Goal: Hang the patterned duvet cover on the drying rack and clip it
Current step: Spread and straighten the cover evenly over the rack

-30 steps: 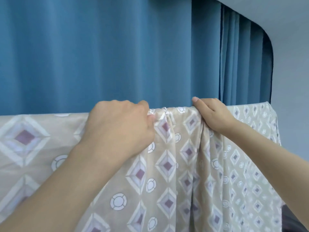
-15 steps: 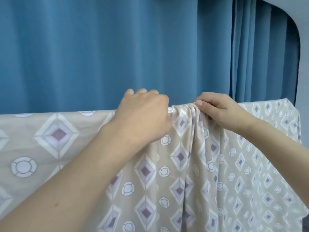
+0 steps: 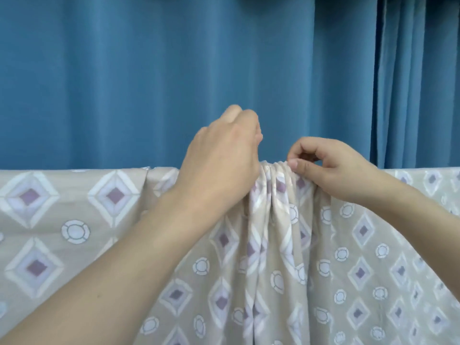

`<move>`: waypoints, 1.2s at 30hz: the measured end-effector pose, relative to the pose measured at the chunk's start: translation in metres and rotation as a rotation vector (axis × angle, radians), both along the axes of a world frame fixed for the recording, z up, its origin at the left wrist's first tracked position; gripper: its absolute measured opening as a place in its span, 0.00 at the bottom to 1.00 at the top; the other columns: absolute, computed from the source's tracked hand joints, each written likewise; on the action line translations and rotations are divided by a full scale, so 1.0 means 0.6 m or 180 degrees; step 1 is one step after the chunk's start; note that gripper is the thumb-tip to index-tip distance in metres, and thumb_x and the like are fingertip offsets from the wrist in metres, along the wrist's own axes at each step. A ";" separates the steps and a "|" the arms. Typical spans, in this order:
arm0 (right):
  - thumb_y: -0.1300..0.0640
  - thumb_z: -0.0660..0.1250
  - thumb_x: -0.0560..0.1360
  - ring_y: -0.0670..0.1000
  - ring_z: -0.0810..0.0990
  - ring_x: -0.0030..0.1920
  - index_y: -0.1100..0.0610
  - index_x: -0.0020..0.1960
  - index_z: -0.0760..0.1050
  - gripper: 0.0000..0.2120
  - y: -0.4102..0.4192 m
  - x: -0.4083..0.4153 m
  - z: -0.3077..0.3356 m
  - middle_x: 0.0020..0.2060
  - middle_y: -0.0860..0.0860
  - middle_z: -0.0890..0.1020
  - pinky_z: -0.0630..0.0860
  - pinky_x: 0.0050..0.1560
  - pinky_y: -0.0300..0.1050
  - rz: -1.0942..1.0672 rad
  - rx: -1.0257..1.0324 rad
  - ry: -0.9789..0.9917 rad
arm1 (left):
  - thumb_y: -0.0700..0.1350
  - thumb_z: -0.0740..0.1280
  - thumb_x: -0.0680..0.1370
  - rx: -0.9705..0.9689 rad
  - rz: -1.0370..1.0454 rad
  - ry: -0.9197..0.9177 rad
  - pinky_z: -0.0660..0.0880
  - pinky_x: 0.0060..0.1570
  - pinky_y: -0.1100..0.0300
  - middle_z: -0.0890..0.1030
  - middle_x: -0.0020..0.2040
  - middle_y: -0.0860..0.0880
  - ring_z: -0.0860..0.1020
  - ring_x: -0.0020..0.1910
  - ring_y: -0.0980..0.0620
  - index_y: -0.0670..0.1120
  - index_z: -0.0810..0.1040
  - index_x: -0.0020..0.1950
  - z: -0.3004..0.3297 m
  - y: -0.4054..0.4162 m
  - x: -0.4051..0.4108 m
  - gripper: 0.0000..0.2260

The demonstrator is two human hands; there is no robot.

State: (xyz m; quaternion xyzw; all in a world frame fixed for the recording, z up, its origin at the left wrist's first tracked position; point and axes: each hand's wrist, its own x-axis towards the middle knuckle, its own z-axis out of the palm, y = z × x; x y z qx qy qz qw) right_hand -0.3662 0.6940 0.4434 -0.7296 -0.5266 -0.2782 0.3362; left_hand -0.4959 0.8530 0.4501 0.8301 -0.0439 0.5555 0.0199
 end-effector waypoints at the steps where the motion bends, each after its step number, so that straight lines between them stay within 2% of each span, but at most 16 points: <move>1: 0.55 0.64 0.79 0.50 0.76 0.37 0.51 0.43 0.74 0.06 -0.004 0.004 0.000 0.33 0.46 0.80 0.73 0.39 0.45 -0.0108 0.0032 -0.0071 | 0.41 0.58 0.80 -0.0139 -0.0167 -0.0006 0.72 0.47 0.47 0.74 0.47 0.49 0.74 0.45 0.45 0.45 0.72 0.46 0.002 -0.004 0.002 0.05; 5: 0.56 0.59 0.81 0.41 0.71 0.30 0.54 0.45 0.71 0.07 -0.036 0.033 0.004 0.31 0.45 0.74 0.66 0.29 0.30 -0.0465 0.0933 0.0023 | 0.48 0.60 0.80 -0.0383 -0.0134 0.0508 0.73 0.48 0.51 0.75 0.49 0.53 0.75 0.45 0.50 0.49 0.71 0.51 0.010 -0.014 0.000 0.04; 8: 0.58 0.60 0.81 0.38 0.70 0.32 0.50 0.45 0.73 0.08 -0.069 0.050 0.008 0.33 0.42 0.73 0.67 0.38 0.31 -0.0079 0.1508 0.0536 | 0.55 0.61 0.79 -0.0373 0.0144 0.1112 0.74 0.49 0.53 0.76 0.50 0.56 0.76 0.48 0.52 0.52 0.74 0.52 0.003 -0.027 0.006 0.08; 10: 0.56 0.62 0.81 0.40 0.73 0.38 0.47 0.51 0.76 0.06 -0.081 0.045 0.006 0.37 0.40 0.76 0.68 0.45 0.36 0.0339 0.1215 0.0866 | 0.51 0.62 0.79 -0.0127 0.0370 0.1248 0.74 0.50 0.52 0.76 0.49 0.56 0.75 0.49 0.52 0.52 0.75 0.49 -0.002 -0.036 0.014 0.05; 12: 0.48 0.65 0.78 0.39 0.76 0.47 0.44 0.58 0.76 0.10 -0.081 0.038 0.001 0.45 0.37 0.78 0.69 0.54 0.37 0.0198 0.0396 0.0792 | 0.45 0.62 0.79 0.0049 0.0512 0.1134 0.73 0.50 0.53 0.76 0.47 0.54 0.75 0.50 0.50 0.51 0.75 0.47 -0.003 -0.043 0.020 0.04; 14: 0.43 0.67 0.74 0.39 0.77 0.52 0.42 0.54 0.78 0.10 -0.069 0.036 -0.008 0.49 0.37 0.80 0.71 0.57 0.40 -0.0320 -0.0386 0.0302 | 0.42 0.61 0.79 0.0160 0.0573 0.1041 0.71 0.52 0.53 0.77 0.46 0.54 0.74 0.50 0.49 0.51 0.73 0.45 0.000 -0.048 0.026 0.05; 15: 0.45 0.69 0.74 0.41 0.78 0.50 0.43 0.51 0.78 0.06 -0.062 0.036 -0.012 0.47 0.39 0.81 0.73 0.55 0.42 -0.0426 -0.0457 0.0159 | 0.43 0.61 0.79 0.0212 0.0569 0.0990 0.69 0.54 0.53 0.78 0.46 0.54 0.74 0.50 0.49 0.52 0.73 0.46 0.002 -0.051 0.031 0.05; 17: 0.52 0.69 0.75 0.44 0.79 0.42 0.47 0.45 0.79 0.01 -0.057 0.035 -0.008 0.40 0.43 0.82 0.75 0.48 0.43 -0.0222 -0.0012 0.0303 | 0.44 0.60 0.80 0.0197 0.0409 0.0821 0.68 0.55 0.53 0.78 0.47 0.55 0.73 0.50 0.49 0.52 0.73 0.47 0.004 -0.059 0.044 0.04; 19: 0.56 0.68 0.77 0.44 0.77 0.35 0.51 0.42 0.80 0.05 -0.069 0.043 0.004 0.35 0.46 0.81 0.74 0.42 0.42 -0.0144 0.0600 0.0556 | 0.44 0.60 0.80 -0.0033 0.0017 0.0716 0.69 0.49 0.54 0.76 0.44 0.56 0.74 0.47 0.51 0.50 0.74 0.48 0.006 -0.071 0.054 0.05; 21: 0.56 0.67 0.78 0.45 0.75 0.33 0.52 0.41 0.79 0.07 -0.089 0.061 0.014 0.34 0.47 0.80 0.73 0.39 0.42 -0.0425 0.1036 0.0562 | 0.45 0.60 0.81 -0.0284 -0.0247 0.0868 0.69 0.43 0.57 0.75 0.41 0.58 0.73 0.44 0.54 0.49 0.75 0.48 0.009 -0.076 0.057 0.05; 24: 0.58 0.63 0.77 0.48 0.76 0.36 0.49 0.42 0.78 0.08 -0.114 0.090 0.007 0.36 0.46 0.80 0.73 0.42 0.44 -0.0831 0.1672 0.0600 | 0.49 0.59 0.80 -0.0291 0.0033 0.1225 0.73 0.45 0.54 0.76 0.46 0.56 0.75 0.45 0.54 0.51 0.73 0.49 0.013 -0.062 0.053 0.05; 26: 0.55 0.61 0.73 0.46 0.78 0.47 0.43 0.47 0.78 0.10 -0.111 0.086 -0.001 0.44 0.41 0.82 0.74 0.52 0.46 -0.0446 0.1510 0.0681 | 0.47 0.60 0.78 -0.0316 0.0266 0.1429 0.76 0.45 0.52 0.77 0.45 0.56 0.76 0.44 0.53 0.52 0.74 0.47 0.011 -0.056 0.052 0.04; 28: 0.46 0.63 0.73 0.43 0.77 0.54 0.41 0.51 0.77 0.09 -0.095 0.074 -0.003 0.48 0.38 0.81 0.70 0.59 0.44 -0.0367 0.0539 0.0431 | 0.46 0.60 0.77 -0.0333 0.0283 0.1505 0.77 0.42 0.53 0.78 0.43 0.56 0.76 0.41 0.54 0.53 0.75 0.45 0.006 -0.059 0.058 0.05; 30: 0.46 0.66 0.76 0.40 0.77 0.46 0.44 0.47 0.79 0.04 -0.075 0.060 -0.006 0.42 0.40 0.81 0.71 0.52 0.38 -0.0608 -0.0192 0.0085 | 0.45 0.60 0.78 -0.0424 0.0168 0.1464 0.76 0.39 0.55 0.78 0.41 0.56 0.75 0.39 0.56 0.52 0.75 0.44 0.002 -0.066 0.064 0.06; 33: 0.55 0.64 0.79 0.38 0.74 0.35 0.49 0.42 0.77 0.08 -0.074 0.060 0.000 0.33 0.42 0.78 0.67 0.35 0.33 -0.0859 0.0190 -0.0168 | 0.44 0.59 0.80 -0.0430 0.0105 0.1349 0.72 0.36 0.57 0.76 0.40 0.56 0.74 0.39 0.57 0.51 0.74 0.44 0.000 -0.066 0.068 0.07; 36: 0.56 0.62 0.80 0.40 0.71 0.32 0.52 0.43 0.76 0.08 -0.087 0.075 -0.003 0.32 0.42 0.75 0.65 0.39 0.40 -0.1032 0.0753 -0.0288 | 0.44 0.57 0.81 -0.0416 0.0062 0.1340 0.72 0.38 0.55 0.77 0.42 0.56 0.75 0.42 0.53 0.51 0.73 0.46 0.000 -0.072 0.071 0.07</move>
